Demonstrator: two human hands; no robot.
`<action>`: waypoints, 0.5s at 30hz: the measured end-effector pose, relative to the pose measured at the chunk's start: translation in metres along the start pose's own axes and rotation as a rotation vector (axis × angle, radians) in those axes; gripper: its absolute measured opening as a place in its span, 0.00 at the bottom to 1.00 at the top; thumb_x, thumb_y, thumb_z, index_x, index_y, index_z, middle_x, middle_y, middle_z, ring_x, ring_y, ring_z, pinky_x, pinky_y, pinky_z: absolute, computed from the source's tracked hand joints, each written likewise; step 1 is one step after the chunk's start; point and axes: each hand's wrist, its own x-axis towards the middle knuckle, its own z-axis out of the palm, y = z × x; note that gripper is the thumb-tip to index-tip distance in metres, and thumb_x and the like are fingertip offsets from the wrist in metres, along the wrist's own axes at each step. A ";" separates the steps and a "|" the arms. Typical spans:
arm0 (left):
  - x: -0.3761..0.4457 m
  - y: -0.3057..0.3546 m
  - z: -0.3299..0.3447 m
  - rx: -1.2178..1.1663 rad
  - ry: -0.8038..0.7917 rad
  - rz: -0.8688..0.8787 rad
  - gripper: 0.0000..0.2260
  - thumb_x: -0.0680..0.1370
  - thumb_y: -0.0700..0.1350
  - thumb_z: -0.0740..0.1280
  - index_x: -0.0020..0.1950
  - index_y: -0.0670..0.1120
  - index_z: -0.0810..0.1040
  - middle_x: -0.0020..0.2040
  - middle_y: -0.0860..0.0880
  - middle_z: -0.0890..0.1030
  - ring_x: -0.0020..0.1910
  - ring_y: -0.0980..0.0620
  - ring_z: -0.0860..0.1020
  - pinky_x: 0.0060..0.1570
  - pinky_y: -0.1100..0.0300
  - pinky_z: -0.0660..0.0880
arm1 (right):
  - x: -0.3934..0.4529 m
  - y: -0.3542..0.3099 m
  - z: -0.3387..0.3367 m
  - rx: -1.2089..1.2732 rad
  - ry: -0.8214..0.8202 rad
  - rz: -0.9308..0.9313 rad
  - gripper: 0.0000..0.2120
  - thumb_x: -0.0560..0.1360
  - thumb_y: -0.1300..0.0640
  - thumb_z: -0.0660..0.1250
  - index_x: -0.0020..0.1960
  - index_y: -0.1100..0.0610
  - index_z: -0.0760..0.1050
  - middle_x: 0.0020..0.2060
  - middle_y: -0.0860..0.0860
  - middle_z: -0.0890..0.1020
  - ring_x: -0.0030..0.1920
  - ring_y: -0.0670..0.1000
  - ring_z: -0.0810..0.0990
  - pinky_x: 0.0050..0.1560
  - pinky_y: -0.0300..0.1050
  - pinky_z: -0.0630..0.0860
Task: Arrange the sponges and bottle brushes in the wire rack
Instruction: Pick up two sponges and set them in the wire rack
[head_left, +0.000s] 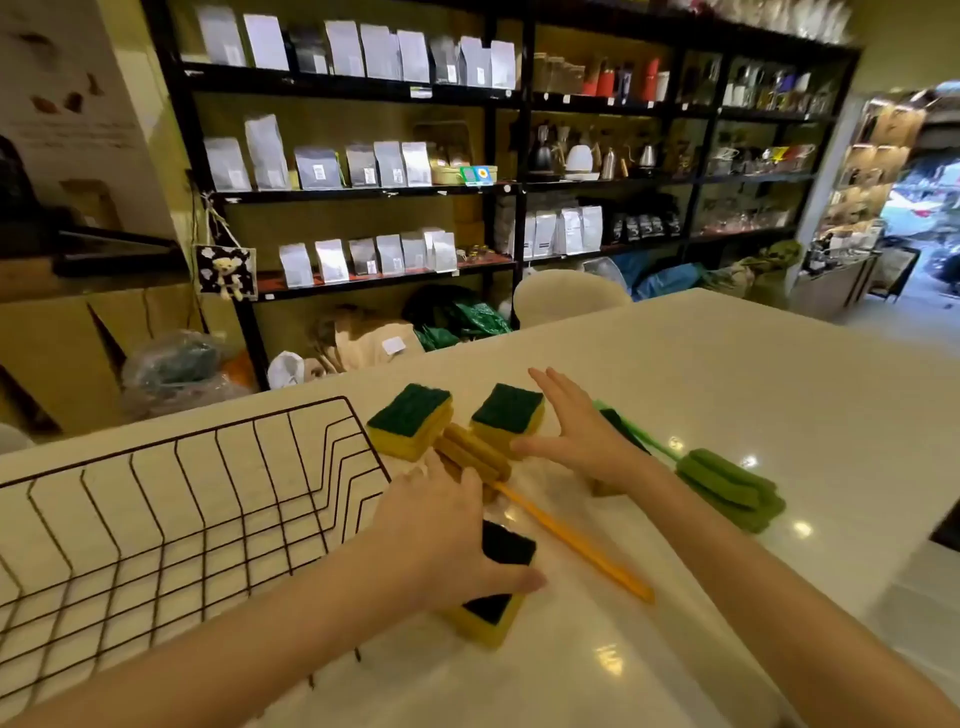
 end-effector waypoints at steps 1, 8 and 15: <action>0.001 0.002 0.000 0.042 -0.003 -0.008 0.39 0.62 0.76 0.58 0.59 0.47 0.68 0.54 0.46 0.75 0.51 0.48 0.74 0.45 0.55 0.72 | 0.004 0.000 0.000 -0.009 -0.027 0.011 0.42 0.70 0.44 0.68 0.75 0.48 0.46 0.77 0.53 0.46 0.76 0.54 0.45 0.73 0.54 0.51; 0.009 0.009 0.000 0.200 -0.095 -0.024 0.35 0.64 0.74 0.59 0.54 0.46 0.71 0.42 0.49 0.72 0.41 0.49 0.70 0.44 0.54 0.64 | 0.035 0.003 0.003 -0.154 -0.142 0.034 0.44 0.69 0.45 0.69 0.75 0.52 0.46 0.76 0.59 0.49 0.75 0.58 0.49 0.72 0.54 0.57; 0.013 0.007 0.005 0.165 -0.101 -0.003 0.35 0.65 0.71 0.61 0.62 0.48 0.67 0.50 0.47 0.75 0.45 0.49 0.69 0.46 0.54 0.66 | 0.047 0.012 0.013 -0.189 -0.116 0.073 0.31 0.69 0.48 0.69 0.68 0.56 0.62 0.66 0.58 0.68 0.62 0.56 0.70 0.56 0.48 0.71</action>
